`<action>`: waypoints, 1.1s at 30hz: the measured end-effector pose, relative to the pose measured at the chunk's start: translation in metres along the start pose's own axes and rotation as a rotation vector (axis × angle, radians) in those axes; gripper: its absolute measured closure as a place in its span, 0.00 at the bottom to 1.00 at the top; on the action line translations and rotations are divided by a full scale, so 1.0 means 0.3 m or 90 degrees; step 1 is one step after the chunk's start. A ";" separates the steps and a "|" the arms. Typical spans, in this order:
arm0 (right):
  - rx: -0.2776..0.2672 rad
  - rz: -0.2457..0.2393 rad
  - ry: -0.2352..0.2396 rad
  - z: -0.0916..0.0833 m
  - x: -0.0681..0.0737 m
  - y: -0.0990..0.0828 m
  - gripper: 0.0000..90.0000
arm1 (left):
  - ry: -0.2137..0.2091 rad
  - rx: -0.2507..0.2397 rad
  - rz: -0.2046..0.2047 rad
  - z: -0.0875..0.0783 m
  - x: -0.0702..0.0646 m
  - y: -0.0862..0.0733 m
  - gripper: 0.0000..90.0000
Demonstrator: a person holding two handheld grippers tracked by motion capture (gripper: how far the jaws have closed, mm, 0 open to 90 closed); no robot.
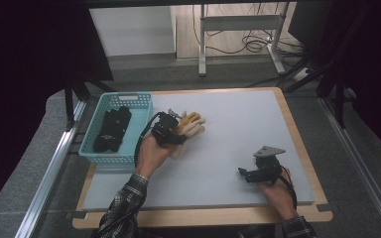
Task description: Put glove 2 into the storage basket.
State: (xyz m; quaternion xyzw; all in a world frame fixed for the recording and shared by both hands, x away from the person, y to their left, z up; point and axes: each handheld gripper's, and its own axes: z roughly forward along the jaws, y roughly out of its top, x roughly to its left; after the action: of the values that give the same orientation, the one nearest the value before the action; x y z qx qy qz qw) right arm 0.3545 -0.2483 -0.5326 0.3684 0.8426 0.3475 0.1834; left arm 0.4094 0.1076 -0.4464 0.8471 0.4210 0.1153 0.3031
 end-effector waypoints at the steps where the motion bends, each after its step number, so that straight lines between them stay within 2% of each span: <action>1: 0.000 0.000 0.000 0.000 0.000 0.000 0.13 | 0.002 0.000 -0.002 -0.007 0.007 0.001 0.61; 9: 0.000 0.000 0.000 0.000 0.000 0.000 0.13 | 0.017 -0.007 -0.025 -0.055 0.061 0.001 0.61; 14: 0.000 0.000 0.000 0.000 0.000 0.000 0.13 | 0.035 -0.010 -0.037 -0.088 0.096 -0.003 0.61; 24: 0.000 0.000 0.000 0.000 0.000 0.000 0.13 | 0.079 -0.028 -0.072 -0.172 0.188 -0.025 0.60; 33: 0.000 0.000 0.000 0.000 0.000 0.000 0.13 | 0.128 -0.028 -0.102 -0.230 0.286 -0.055 0.60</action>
State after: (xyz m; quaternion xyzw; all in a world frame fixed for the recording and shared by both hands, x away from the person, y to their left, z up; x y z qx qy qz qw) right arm 0.3545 -0.2484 -0.5326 0.3683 0.8425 0.3478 0.1833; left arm 0.4207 0.2112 -0.4072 0.7881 0.5129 0.1846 0.2860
